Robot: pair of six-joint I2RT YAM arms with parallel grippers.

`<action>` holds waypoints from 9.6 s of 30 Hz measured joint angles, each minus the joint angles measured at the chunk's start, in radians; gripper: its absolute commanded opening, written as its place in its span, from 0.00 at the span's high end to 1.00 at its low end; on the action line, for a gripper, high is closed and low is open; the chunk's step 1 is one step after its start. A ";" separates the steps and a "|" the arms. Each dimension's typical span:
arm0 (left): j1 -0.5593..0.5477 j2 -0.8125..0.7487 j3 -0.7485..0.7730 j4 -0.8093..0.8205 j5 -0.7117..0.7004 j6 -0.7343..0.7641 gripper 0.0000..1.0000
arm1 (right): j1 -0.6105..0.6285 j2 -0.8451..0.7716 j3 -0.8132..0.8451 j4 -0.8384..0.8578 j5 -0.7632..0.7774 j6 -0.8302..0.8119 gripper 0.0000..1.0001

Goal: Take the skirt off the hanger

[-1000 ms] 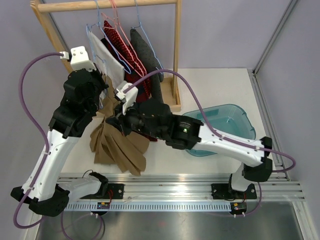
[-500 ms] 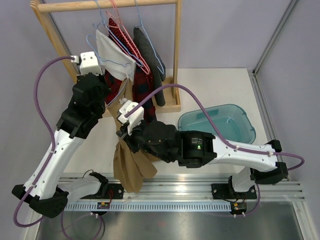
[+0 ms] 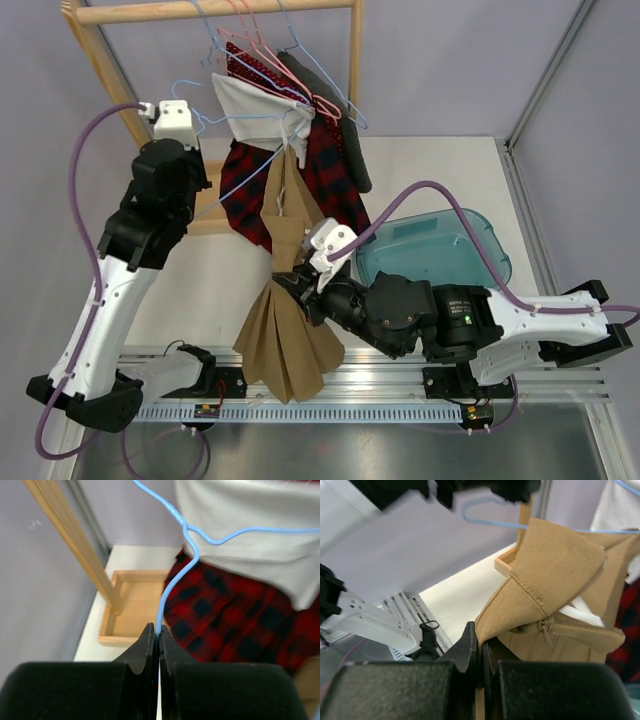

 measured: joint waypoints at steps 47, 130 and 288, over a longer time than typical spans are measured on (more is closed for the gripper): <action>0.023 -0.631 -0.173 -0.206 1.192 -0.183 1.00 | -1.092 -0.154 0.035 -0.148 -0.124 0.085 1.00; 0.289 0.484 0.734 -0.030 0.103 -0.004 1.00 | -1.323 -0.713 -0.966 -0.108 -0.726 0.554 0.01; 0.022 -0.153 0.359 -0.222 0.203 -0.189 1.00 | -0.536 0.178 -0.641 0.110 -0.492 0.418 1.00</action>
